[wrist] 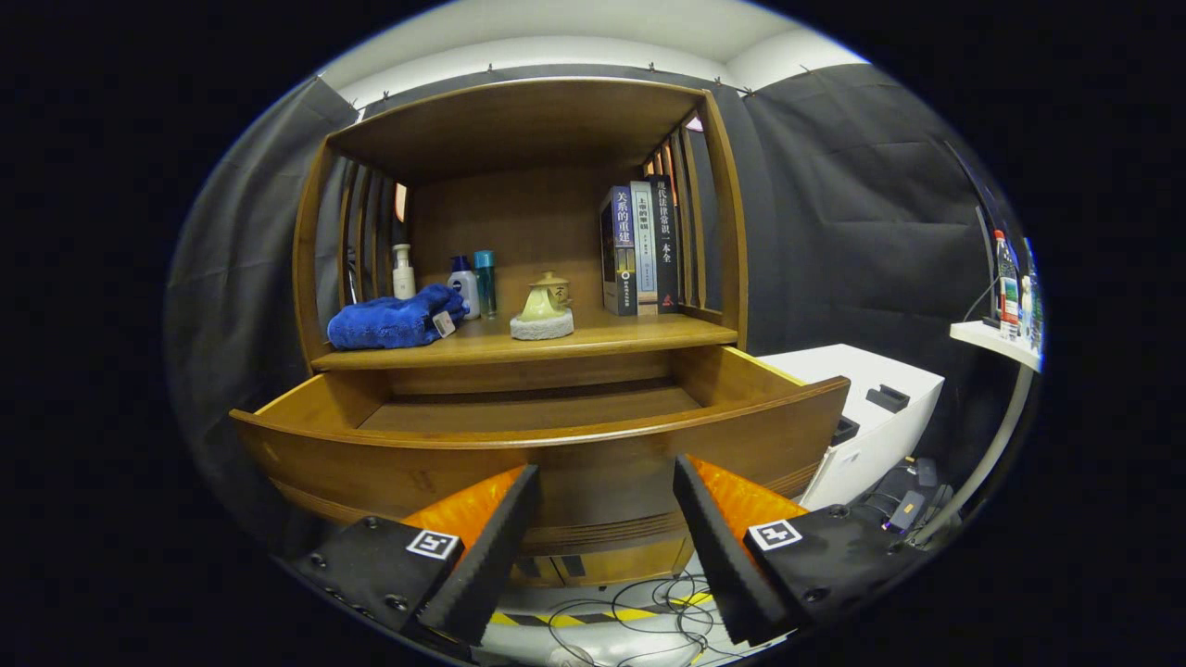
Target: Pull open the drawer, take out the items inside it, and place them on the countertop above the cabinet.
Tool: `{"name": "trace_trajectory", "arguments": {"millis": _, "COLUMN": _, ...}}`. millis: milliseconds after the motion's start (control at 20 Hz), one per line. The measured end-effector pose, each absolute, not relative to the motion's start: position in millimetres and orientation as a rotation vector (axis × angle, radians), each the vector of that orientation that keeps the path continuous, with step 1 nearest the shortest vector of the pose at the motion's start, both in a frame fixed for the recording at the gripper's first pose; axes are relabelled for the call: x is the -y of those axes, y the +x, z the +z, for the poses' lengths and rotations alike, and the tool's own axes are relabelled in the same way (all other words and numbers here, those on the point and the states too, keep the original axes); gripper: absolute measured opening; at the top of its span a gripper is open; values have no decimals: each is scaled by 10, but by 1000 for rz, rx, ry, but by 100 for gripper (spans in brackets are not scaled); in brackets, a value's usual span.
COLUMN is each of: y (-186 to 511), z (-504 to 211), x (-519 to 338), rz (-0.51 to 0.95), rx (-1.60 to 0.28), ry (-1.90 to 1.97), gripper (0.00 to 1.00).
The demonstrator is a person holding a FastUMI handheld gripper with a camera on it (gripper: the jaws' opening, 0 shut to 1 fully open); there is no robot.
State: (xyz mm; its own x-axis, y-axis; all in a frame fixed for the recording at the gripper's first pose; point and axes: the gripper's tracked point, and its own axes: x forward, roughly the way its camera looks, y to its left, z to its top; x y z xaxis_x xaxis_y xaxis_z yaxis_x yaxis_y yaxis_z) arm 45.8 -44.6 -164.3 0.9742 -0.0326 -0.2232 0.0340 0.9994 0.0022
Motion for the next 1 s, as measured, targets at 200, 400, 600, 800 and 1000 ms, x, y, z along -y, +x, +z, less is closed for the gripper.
{"name": "trace_trajectory", "arguments": {"millis": 200, "y": 662, "z": -1653, "x": 419, "rz": -29, "rx": -224, "ry": 9, "gripper": 98}}
{"name": "trace_trajectory", "arguments": {"millis": 400, "y": 848, "z": -1649, "x": 400, "rz": -26, "rx": -232, "ry": 12, "gripper": 98}}
{"name": "trace_trajectory", "arguments": {"millis": 600, "y": 1037, "z": -1670, "x": 380, "rz": -32, "rx": -243, "ry": 42, "gripper": 98}}
{"name": "trace_trajectory", "arguments": {"millis": 800, "y": 1215, "z": -1677, "x": 366, "rz": -39, "rx": -256, "ry": 47, "gripper": 98}}
{"name": "trace_trajectory", "arguments": {"millis": 1000, "y": 1376, "z": -1664, "x": 350, "rz": -28, "rx": -266, "ry": 22, "gripper": 98}}
